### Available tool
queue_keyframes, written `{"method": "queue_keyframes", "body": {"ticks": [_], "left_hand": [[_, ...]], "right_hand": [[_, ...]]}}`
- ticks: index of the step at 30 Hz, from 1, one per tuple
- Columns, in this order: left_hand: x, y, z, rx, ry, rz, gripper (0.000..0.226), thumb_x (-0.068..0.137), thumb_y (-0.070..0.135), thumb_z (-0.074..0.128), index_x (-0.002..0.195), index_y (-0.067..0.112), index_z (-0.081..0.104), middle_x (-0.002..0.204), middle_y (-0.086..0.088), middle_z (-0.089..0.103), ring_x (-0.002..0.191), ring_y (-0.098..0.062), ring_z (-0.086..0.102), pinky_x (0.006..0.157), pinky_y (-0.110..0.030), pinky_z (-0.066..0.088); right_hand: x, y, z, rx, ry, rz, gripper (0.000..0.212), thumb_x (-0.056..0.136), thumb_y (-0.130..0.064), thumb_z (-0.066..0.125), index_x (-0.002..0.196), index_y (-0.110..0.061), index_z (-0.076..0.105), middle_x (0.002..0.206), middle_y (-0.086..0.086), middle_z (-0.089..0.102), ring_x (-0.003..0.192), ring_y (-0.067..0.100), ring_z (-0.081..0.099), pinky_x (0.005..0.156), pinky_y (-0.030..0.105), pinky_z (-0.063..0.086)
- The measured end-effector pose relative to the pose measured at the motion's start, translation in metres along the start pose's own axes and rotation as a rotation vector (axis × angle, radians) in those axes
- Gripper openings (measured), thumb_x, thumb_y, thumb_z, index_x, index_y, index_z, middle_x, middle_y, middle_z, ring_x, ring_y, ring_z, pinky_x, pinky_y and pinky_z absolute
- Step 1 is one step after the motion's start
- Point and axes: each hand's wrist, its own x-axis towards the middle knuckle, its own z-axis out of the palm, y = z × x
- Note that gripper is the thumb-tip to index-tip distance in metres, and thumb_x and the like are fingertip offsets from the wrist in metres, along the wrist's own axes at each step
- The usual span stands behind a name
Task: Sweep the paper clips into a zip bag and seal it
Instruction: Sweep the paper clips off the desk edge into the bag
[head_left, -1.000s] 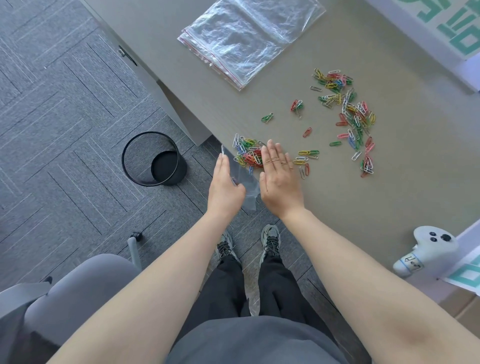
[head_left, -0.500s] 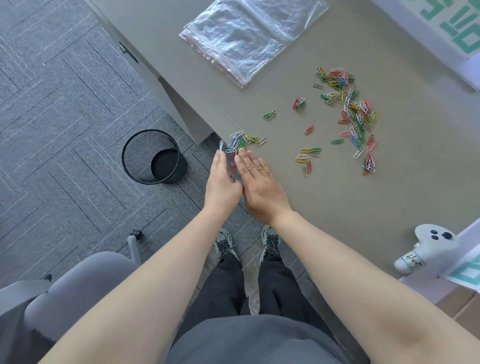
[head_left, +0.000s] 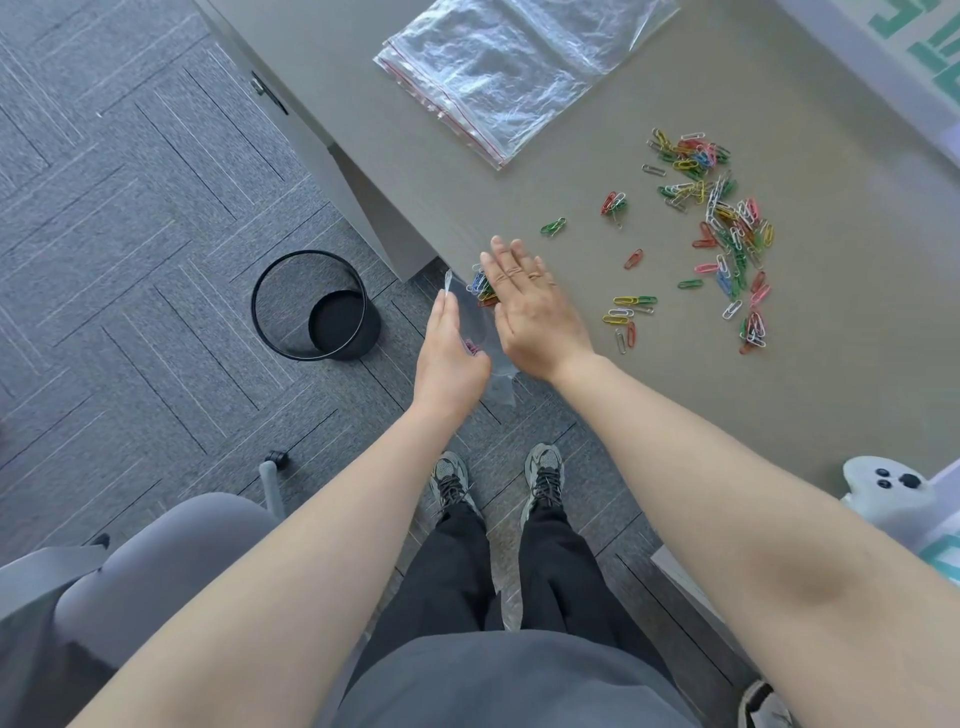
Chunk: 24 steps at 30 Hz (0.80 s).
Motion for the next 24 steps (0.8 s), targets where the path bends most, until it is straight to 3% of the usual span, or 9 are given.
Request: {"method": "queue_keyframes", "body": {"ticks": [7,10,15,18,22,24], "left_hand": [[0.006,-0.002,0.000,0.011,0.013,0.042,0.073,0.088,0.011,0.055,0.151,0.012,0.018,0.159,-0.001,0.016,0.145,-0.007,0.013,0.106,-0.010,0.011],[0.005,-0.003,-0.002,0.005,0.019,0.038,0.073,0.088,0.012,0.056,0.151,0.012,0.020,0.159,-0.002,0.017,0.144,-0.007,0.013,0.105,-0.008,0.009],[0.002,-0.004,-0.003,-0.003,0.007,0.037,0.074,0.086,0.004,0.054,0.151,0.009,0.019,0.158,-0.005,0.018,0.145,-0.008,0.014,0.104,-0.006,0.007],[-0.002,-0.003,-0.003,-0.002,-0.018,0.026,0.077,0.085,0.003,0.054,0.152,0.012,0.016,0.159,-0.001,0.014,0.145,-0.007,0.012,0.106,-0.010,0.010],[-0.008,0.001,0.000,-0.020,-0.052,-0.001,0.077,0.086,0.001,0.049,0.153,0.016,0.013,0.160,0.006,0.010,0.145,-0.005,0.011,0.111,-0.017,0.016],[-0.011,0.003,0.003,-0.016,-0.059,-0.002,0.077,0.086,0.000,0.048,0.153,0.016,0.012,0.160,0.006,0.009,0.145,-0.005,0.009,0.113,-0.019,0.016]], "right_hand": [[-0.017,-0.015,0.009,0.008,-0.006,-0.069,0.060,0.092,-0.023,0.020,0.148,-0.006,0.029,0.158,0.011,0.022,0.147,0.026,0.016,0.119,0.036,0.005],[-0.024,-0.018,0.014,0.057,-0.012,-0.121,0.052,0.095,-0.016,0.030,0.146,-0.005,0.035,0.155,0.012,0.029,0.145,0.027,0.022,0.120,0.038,0.011],[-0.035,-0.023,0.010,0.209,0.007,-0.187,0.055,0.090,-0.013,0.027,0.141,0.000,0.042,0.149,0.017,0.039,0.140,0.029,0.034,0.117,0.040,0.023],[-0.039,-0.017,-0.001,0.277,0.124,-0.085,0.061,0.084,-0.010,0.025,0.142,0.001,0.040,0.150,0.017,0.037,0.141,0.029,0.032,0.118,0.037,0.021],[-0.043,0.023,-0.025,0.214,0.365,0.206,0.060,0.085,-0.002,0.029,0.144,-0.001,0.037,0.152,0.016,0.034,0.144,0.030,0.025,0.119,0.037,0.017],[-0.049,0.051,-0.035,0.140,0.399,0.367,0.059,0.088,-0.004,0.035,0.147,-0.003,0.032,0.156,0.015,0.026,0.146,0.029,0.017,0.120,0.036,0.009]]}}
